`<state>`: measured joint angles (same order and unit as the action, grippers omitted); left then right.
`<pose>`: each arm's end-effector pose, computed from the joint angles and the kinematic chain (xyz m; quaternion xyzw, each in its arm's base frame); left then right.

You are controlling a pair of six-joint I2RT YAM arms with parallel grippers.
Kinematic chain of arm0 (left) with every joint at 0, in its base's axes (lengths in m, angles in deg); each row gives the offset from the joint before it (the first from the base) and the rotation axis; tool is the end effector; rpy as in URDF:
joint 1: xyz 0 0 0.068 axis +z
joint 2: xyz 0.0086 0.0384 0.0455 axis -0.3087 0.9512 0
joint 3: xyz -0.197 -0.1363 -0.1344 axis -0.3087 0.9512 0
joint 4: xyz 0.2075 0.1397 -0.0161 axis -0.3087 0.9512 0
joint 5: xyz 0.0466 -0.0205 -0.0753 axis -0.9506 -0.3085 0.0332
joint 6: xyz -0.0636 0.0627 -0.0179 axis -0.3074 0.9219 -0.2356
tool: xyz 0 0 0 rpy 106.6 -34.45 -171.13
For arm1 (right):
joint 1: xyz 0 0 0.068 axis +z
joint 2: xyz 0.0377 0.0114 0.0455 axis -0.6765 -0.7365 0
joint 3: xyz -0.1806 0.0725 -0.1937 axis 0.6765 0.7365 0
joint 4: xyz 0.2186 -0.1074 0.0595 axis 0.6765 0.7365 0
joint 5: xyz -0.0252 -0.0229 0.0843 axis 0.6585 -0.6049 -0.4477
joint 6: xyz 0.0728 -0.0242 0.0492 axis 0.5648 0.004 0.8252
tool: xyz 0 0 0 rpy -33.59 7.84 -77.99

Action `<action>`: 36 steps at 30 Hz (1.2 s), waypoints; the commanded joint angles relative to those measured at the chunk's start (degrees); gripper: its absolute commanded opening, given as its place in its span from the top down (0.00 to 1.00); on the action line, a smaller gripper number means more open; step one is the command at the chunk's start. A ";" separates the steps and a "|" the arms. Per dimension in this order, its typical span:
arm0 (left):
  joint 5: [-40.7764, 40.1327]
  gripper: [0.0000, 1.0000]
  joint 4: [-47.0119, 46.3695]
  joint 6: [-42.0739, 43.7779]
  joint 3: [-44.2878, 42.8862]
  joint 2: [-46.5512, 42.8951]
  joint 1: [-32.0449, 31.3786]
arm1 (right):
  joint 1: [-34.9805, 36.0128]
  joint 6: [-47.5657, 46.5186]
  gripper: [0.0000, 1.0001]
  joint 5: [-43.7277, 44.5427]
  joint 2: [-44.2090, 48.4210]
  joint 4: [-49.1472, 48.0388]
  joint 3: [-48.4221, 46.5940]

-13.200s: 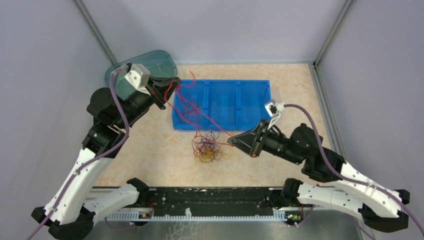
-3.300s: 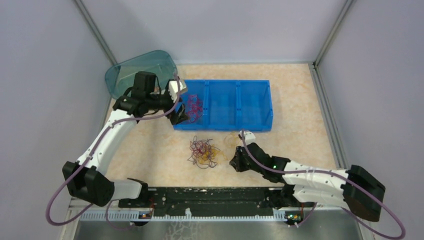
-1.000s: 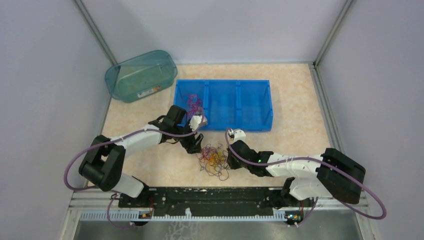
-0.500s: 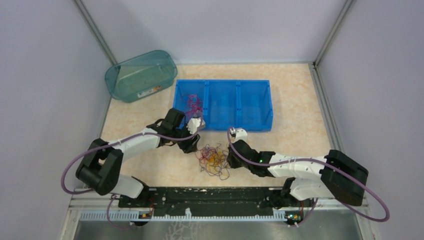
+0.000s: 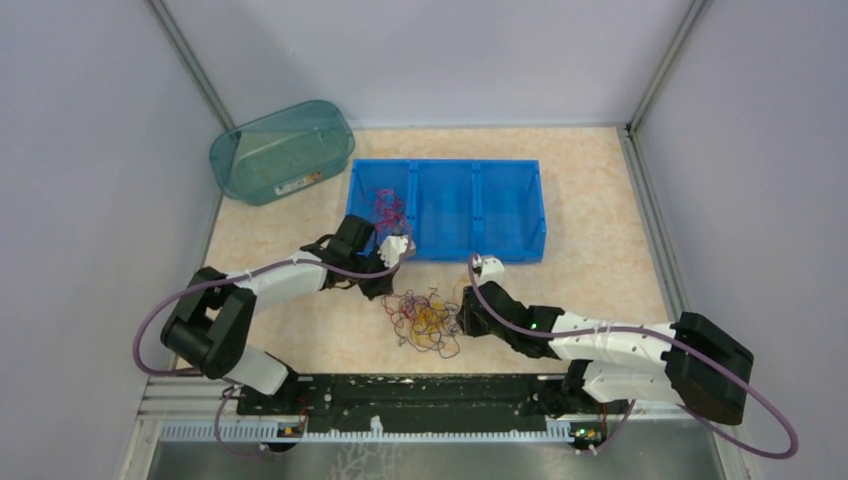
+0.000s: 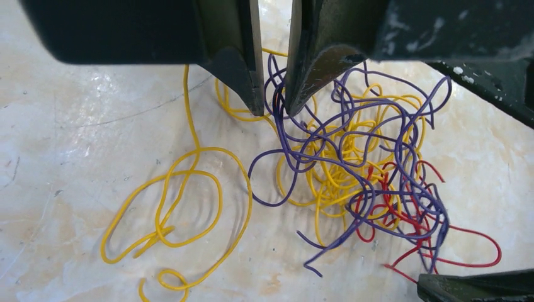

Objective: Untangle the cables
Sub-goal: Untie the cable.

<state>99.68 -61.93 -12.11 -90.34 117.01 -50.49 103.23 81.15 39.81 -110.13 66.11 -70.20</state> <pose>0.2306 -0.1853 0.1322 0.4779 0.8094 -0.2196 0.2613 0.1337 0.1887 0.1438 -0.0823 0.9038 0.2268 0.3535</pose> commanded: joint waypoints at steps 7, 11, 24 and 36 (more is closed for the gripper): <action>3.43 1.00 16.06 8.28 -14.55 -12.57 -0.38 | 0.50 -1.87 0.61 2.63 9.16 0.61 -1.83; 6.99 1.00 22.84 9.49 -23.55 -14.61 -0.42 | 0.52 -6.21 0.49 3.42 12.54 1.94 -5.87; 14.41 1.00 34.80 7.33 -41.23 -15.93 -2.71 | 0.45 -22.05 0.31 -2.91 9.35 -3.53 -28.55; 12.95 1.00 36.10 6.45 -44.53 -17.55 -3.61 | 0.55 -21.06 0.41 -9.80 4.02 -8.10 -29.12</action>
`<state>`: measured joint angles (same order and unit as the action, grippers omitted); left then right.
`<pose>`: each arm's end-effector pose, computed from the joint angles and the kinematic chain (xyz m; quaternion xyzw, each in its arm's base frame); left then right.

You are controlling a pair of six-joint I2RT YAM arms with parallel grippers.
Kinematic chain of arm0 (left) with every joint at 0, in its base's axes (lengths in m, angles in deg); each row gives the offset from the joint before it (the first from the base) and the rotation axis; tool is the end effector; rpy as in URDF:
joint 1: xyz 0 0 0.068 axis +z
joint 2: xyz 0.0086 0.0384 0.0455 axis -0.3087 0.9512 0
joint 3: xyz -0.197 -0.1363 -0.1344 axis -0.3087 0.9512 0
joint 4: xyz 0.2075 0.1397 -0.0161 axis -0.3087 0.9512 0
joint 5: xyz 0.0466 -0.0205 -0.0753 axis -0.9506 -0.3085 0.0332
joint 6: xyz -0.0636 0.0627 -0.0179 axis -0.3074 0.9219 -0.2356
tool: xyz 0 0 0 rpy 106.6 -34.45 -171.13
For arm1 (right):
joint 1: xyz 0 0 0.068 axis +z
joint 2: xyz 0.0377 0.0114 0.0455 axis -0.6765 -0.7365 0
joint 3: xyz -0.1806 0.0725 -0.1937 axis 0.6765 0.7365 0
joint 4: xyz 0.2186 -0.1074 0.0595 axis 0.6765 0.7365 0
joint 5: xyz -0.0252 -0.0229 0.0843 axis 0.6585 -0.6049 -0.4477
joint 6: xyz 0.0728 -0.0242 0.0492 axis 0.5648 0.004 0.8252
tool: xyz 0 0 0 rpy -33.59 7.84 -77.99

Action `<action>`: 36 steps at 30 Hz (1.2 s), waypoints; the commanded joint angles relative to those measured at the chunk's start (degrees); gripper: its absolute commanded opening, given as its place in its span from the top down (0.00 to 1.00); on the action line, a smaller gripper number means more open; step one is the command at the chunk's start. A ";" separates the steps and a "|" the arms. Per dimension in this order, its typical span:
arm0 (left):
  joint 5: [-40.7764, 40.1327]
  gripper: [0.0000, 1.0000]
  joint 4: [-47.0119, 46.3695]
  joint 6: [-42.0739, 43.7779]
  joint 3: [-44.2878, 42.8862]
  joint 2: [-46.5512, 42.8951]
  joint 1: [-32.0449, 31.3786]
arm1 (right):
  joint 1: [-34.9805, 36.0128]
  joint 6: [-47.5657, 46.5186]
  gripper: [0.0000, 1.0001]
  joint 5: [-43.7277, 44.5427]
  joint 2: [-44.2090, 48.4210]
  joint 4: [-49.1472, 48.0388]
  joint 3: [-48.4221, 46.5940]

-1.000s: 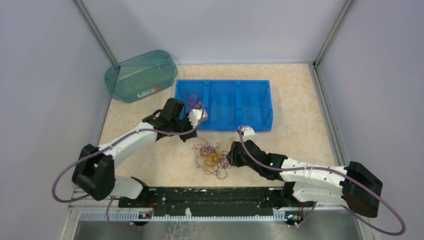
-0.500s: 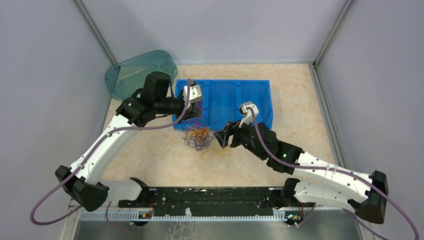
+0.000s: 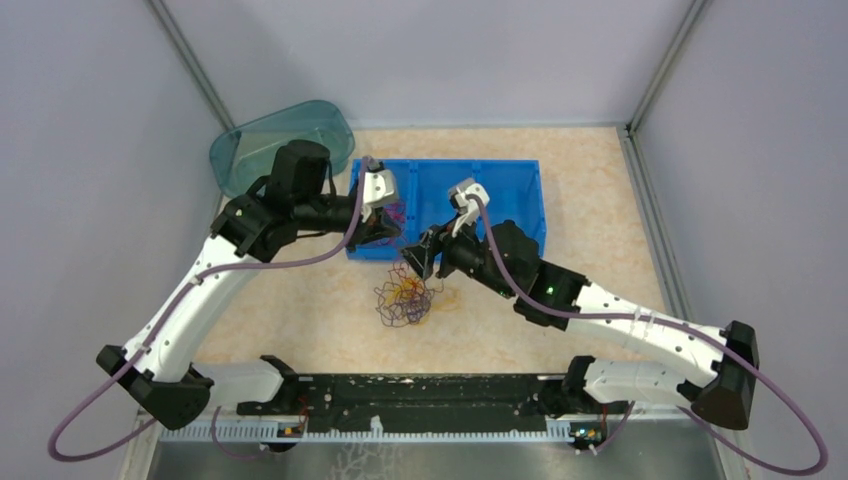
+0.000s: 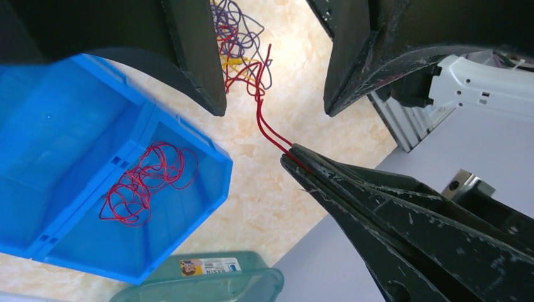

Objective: Untangle the cables
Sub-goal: Untie the cable.

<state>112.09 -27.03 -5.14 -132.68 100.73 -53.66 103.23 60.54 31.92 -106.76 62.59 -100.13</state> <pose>0.1842 -0.1909 0.4013 0.5684 0.6306 -0.2974 0.4369 0.1486 0.2374 0.3601 -0.1933 0.7160 0.3965 0.5411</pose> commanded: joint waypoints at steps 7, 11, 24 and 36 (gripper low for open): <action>0.83 1.00 2.76 -1.31 -5.32 -1.25 -0.70 | 0.51 -0.36 0.46 -0.86 -3.28 -6.69 0.84; 1.46 1.00 3.85 -2.84 -8.06 -0.79 -0.84 | 0.50 0.00 0.49 5.15 -5.23 -7.47 0.39; 6.17 1.00 7.80 -3.54 -13.51 0.17 -1.14 | 0.51 -1.32 0.54 12.85 -6.49 -11.22 1.49; 11.41 1.00 3.07 -5.68 -22.85 2.80 -1.14 | 0.55 6.11 0.48 8.68 -12.67 -22.00 4.28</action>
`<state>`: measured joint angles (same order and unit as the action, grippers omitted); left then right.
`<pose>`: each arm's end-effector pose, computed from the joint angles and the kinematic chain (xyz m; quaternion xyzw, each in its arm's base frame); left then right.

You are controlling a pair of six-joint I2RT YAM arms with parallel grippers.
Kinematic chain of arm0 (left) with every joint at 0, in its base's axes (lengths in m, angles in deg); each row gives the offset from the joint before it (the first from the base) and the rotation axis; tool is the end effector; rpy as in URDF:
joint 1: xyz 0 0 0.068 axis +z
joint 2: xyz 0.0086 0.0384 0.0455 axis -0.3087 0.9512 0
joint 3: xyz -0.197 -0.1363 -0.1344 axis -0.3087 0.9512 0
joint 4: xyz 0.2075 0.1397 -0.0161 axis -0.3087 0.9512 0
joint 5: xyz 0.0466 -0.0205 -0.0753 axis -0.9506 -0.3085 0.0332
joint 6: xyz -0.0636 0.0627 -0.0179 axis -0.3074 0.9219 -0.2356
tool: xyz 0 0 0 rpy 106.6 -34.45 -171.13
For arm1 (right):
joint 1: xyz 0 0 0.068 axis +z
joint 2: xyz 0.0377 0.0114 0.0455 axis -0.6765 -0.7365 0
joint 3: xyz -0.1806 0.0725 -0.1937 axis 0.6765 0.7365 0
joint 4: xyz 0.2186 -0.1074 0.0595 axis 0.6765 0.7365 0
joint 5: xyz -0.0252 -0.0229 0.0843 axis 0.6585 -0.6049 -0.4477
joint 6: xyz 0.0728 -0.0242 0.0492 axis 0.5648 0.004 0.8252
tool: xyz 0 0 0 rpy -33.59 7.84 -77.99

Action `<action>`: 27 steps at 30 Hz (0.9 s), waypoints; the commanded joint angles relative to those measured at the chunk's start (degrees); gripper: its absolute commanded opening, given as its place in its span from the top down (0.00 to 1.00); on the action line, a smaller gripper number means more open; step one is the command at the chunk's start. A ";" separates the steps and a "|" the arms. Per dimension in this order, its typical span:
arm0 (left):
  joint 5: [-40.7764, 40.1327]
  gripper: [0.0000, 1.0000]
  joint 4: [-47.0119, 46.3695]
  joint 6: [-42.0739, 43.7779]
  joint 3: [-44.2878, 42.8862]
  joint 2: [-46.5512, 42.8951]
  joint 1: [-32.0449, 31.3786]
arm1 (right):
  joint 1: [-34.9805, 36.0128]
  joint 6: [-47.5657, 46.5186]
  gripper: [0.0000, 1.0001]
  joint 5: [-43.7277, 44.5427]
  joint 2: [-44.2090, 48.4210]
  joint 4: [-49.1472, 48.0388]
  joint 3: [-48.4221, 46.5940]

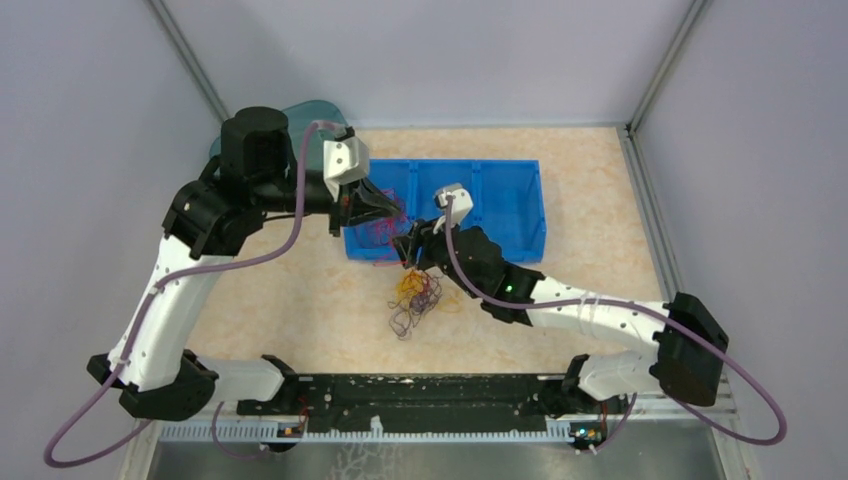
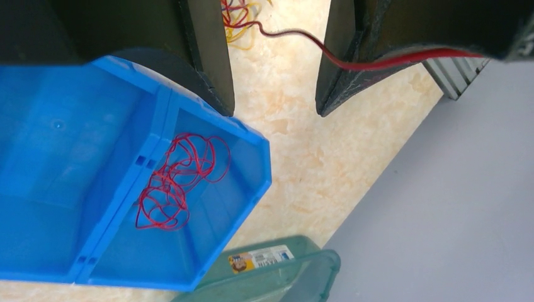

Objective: Untangle the cables
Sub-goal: Untie the cable.

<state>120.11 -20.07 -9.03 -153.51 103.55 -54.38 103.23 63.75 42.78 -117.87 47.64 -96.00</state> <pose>0.1544 -0.1840 0.4923 0.5700 0.5565 -0.3604 0.4853 0.1826 0.2675 0.3171 -0.1112 0.7332 0.3535 0.5702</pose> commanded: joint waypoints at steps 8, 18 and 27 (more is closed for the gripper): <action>2.91 1.00 -14.32 -4.36 -2.79 -0.99 -0.42 | 1.98 3.73 0.47 -0.74 -3.01 -8.73 3.72; -3.20 1.00 -21.96 -2.31 -2.03 -3.78 -0.42 | 2.00 7.21 0.46 0.99 -2.62 -15.72 14.30; -7.99 1.00 -30.14 0.06 -4.11 -5.17 -0.42 | 2.00 10.31 0.46 1.94 0.85 -17.92 21.63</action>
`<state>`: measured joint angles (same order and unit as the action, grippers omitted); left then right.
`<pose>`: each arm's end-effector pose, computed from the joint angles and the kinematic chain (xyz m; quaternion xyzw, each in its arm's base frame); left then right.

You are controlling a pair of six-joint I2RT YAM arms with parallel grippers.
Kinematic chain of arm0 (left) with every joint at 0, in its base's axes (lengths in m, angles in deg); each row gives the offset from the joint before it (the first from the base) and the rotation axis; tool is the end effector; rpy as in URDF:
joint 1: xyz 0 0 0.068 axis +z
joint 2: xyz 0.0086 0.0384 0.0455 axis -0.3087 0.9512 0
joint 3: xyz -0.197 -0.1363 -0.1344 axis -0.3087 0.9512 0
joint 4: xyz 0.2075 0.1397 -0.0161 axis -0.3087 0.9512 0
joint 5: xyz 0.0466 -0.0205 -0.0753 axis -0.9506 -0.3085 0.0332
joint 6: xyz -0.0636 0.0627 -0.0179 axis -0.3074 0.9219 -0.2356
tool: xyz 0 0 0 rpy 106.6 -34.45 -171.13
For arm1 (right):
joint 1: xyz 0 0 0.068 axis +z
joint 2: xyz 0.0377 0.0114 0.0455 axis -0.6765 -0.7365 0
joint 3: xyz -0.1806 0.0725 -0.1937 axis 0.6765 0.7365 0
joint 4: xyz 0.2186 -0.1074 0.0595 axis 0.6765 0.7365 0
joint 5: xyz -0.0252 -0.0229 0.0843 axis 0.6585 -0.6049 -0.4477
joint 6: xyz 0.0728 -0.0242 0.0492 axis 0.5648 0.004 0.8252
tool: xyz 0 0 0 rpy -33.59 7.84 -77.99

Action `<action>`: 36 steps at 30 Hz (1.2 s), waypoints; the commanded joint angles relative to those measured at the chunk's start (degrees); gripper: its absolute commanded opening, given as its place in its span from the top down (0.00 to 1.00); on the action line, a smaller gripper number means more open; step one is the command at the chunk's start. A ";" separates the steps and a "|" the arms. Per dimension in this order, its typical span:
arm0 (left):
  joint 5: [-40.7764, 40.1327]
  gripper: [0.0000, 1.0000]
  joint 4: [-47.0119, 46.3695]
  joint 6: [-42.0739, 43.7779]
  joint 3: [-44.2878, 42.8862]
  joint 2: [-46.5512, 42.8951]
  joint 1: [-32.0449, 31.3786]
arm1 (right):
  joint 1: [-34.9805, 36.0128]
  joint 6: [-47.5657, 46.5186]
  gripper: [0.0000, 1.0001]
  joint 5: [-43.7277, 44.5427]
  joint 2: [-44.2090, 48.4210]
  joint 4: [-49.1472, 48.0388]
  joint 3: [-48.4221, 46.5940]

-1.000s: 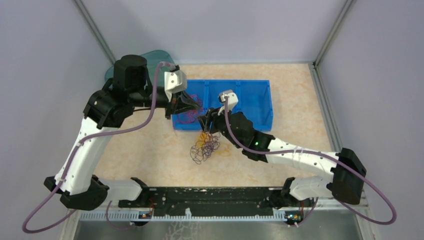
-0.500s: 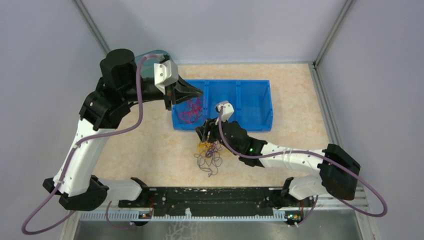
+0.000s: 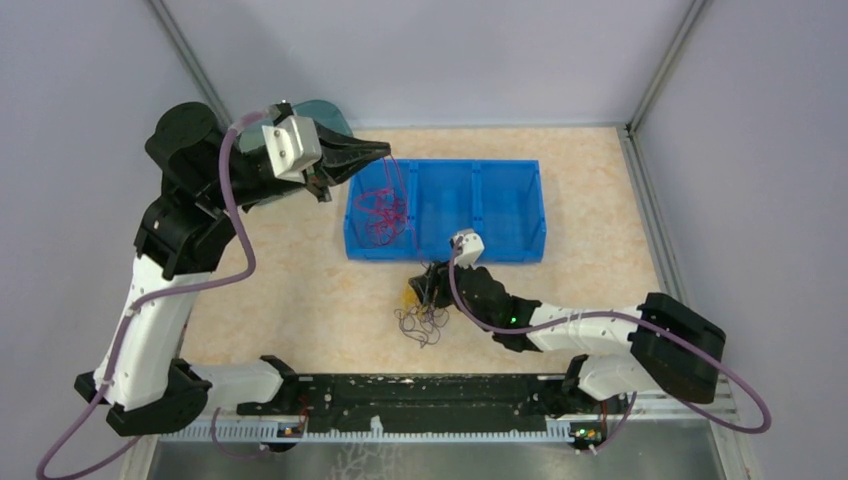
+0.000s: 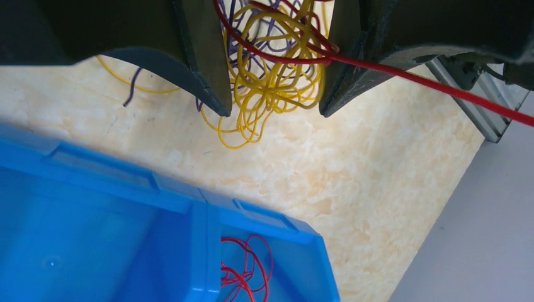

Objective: Untangle the cables
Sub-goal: Untie the cable.

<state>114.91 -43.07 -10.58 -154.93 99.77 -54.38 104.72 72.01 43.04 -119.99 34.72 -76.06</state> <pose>0.1421 -0.1680 0.5658 0.5258 0.4248 -0.3004 0.6730 0.1644 0.2502 0.2091 -0.0891 0.7844 0.3485 0.5053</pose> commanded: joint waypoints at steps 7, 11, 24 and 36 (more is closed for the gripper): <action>-5.04 1.00 -19.44 1.62 -1.56 -3.51 -0.42 | 0.52 3.26 0.45 2.85 4.98 -4.50 4.42; -5.21 1.00 -32.32 0.03 3.33 -7.02 -0.42 | 0.52 4.13 0.43 3.82 5.57 -4.37 5.76; -11.59 0.99 -38.75 2.53 -1.23 -5.43 -0.42 | 0.52 6.40 0.43 4.23 7.70 -5.42 10.77; -14.36 1.00 -50.03 5.94 -6.46 -2.35 -0.42 | 0.52 7.64 0.44 6.32 15.84 0.47 15.03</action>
<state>99.96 -89.69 -5.73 -159.41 97.36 -54.60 104.72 79.62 47.44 -108.54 33.80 -60.61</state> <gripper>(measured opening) 0.012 0.561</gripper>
